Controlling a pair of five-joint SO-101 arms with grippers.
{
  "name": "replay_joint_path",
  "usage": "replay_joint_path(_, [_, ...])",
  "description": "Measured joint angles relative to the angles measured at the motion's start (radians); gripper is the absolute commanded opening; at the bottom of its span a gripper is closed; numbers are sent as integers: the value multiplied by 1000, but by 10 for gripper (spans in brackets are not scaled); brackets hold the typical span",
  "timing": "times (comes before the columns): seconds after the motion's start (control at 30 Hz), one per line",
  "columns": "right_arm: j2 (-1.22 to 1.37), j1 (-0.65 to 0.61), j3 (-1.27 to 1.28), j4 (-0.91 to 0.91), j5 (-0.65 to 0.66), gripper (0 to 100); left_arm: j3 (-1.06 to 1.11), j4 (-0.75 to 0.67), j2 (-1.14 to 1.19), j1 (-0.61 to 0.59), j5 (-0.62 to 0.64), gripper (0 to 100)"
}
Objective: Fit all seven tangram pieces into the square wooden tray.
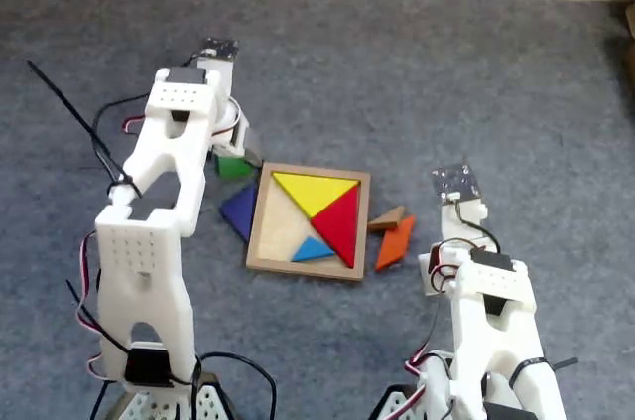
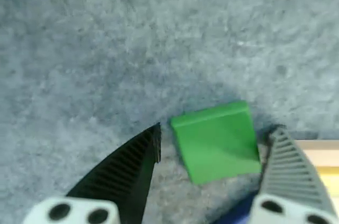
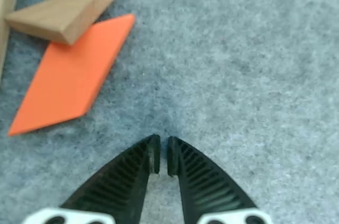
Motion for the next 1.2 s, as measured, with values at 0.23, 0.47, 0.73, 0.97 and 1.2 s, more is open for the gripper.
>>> replay_joint_path(0.23, [0,0,0,0,0,48,-157,89,106,3,2,184])
replay_joint_path(0.47, [0,0,0,0,0,48,-288,181,153,5,-52,150])
replay_joint_path(0.73, [0,0,3,-11,0,48,-502,379,158,0,-129,147])
replay_joint_path(0.97, [-2,0,9,-15,0,48,-549,433,152,14,-147,147])
replay_joint_path(1.2, [-2,0,9,-15,0,48,-276,439,-100,141,-196,149])
